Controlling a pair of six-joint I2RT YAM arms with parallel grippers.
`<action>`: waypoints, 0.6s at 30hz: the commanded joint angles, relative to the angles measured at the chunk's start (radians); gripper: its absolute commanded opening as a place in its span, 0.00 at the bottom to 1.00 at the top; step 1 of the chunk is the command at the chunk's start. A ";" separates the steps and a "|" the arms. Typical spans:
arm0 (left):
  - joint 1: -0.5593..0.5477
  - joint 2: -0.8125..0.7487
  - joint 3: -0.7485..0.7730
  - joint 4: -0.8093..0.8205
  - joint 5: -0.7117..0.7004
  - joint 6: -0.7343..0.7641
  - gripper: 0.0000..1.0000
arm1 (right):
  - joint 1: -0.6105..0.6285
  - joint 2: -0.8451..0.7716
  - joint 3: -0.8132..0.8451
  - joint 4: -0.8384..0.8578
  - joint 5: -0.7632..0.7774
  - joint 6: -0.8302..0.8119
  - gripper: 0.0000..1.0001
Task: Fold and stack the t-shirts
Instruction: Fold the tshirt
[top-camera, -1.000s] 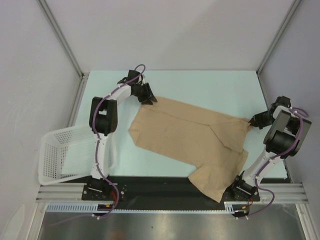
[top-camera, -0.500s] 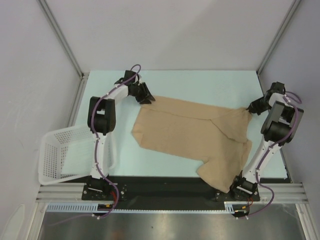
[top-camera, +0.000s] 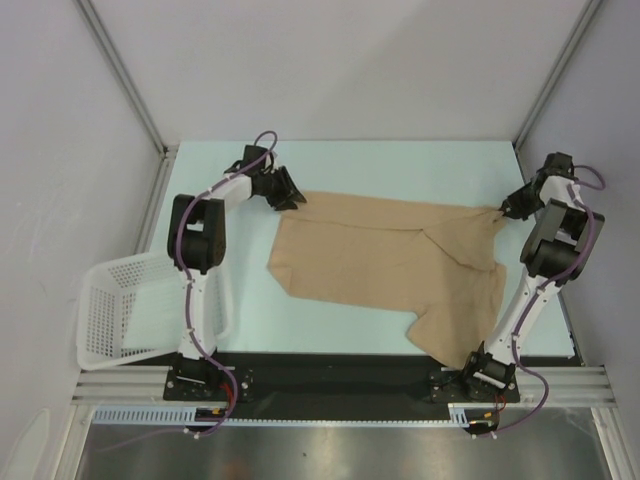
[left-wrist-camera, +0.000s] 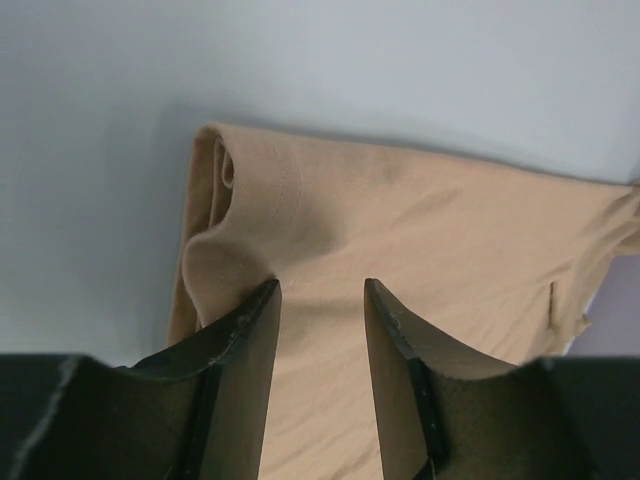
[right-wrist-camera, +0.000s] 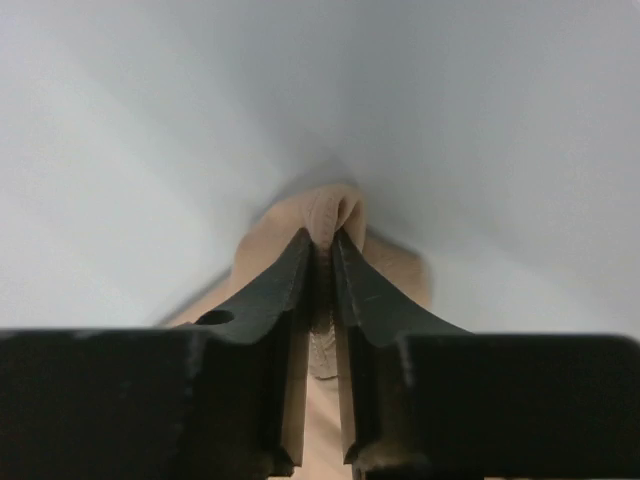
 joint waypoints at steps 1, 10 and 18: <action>-0.003 -0.089 -0.016 -0.089 -0.147 0.097 0.46 | -0.090 -0.077 0.071 -0.116 0.112 -0.115 0.25; -0.057 -0.325 -0.067 -0.150 -0.259 0.213 0.63 | -0.101 -0.340 -0.004 -0.297 0.155 -0.149 0.71; -0.162 -0.509 -0.259 -0.129 -0.182 0.262 0.61 | -0.031 -0.557 -0.355 -0.264 0.101 -0.125 0.76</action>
